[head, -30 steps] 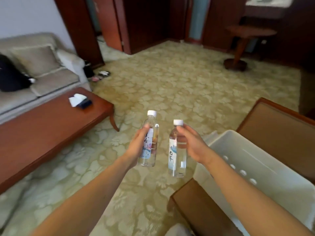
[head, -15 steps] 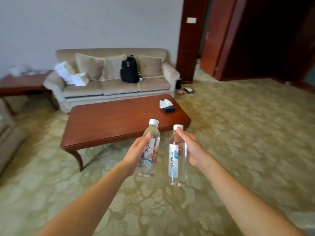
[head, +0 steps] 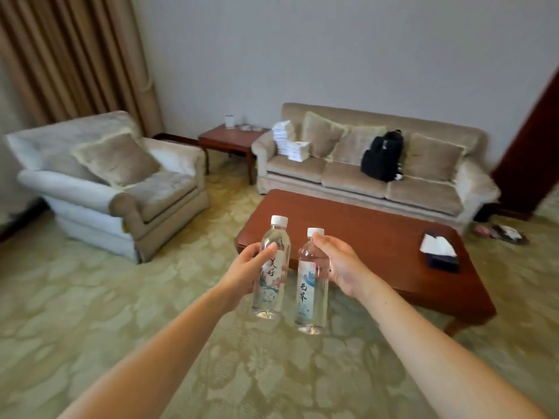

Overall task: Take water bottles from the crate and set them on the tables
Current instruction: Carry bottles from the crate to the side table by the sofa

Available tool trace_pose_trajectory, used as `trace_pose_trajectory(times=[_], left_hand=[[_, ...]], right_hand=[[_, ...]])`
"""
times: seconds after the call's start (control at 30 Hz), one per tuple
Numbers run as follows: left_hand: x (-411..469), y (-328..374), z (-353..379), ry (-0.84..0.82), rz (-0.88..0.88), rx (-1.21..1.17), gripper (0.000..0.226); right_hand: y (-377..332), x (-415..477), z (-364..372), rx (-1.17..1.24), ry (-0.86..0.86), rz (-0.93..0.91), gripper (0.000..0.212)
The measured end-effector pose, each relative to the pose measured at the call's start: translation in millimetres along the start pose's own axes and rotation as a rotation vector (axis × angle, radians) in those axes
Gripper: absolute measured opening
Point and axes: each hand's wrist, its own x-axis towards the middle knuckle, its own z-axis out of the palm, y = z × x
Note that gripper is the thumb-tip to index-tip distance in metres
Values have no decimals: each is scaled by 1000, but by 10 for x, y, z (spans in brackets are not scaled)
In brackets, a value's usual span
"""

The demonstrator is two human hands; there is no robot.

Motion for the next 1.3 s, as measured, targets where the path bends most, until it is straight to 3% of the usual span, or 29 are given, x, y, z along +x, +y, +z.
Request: trace_pose_trajectory(times=[0.1,0.23,0.43,0.67,0.8,1.07,1.3], left_hand=[[125,74,-178,86,18,-10,50],[261,101,-448,194,12,-31,72],[396,128,-894,355,5,-90,70],[856,219,-1767,469,6,-96,66],[1308,316,-2469,462,6,-81,67],[2258,681,-3776,366,15,10,49],[3182,728,-4492,332,-8,-29,65]], right_hand=[[-137,395,136,-10,-147,-13,27],[-274,829,396,-19,-285,-13,29],[-386,1457,892,-137,-392,-16,32],[-508,2299,1775,-149,-408,-27,20],[-593,2877,2332,-123,-372,-27,19],[-874,3941,3143,-81,-313,-30,19],[-1011,4973,3474,-70,-297,-16,20]])
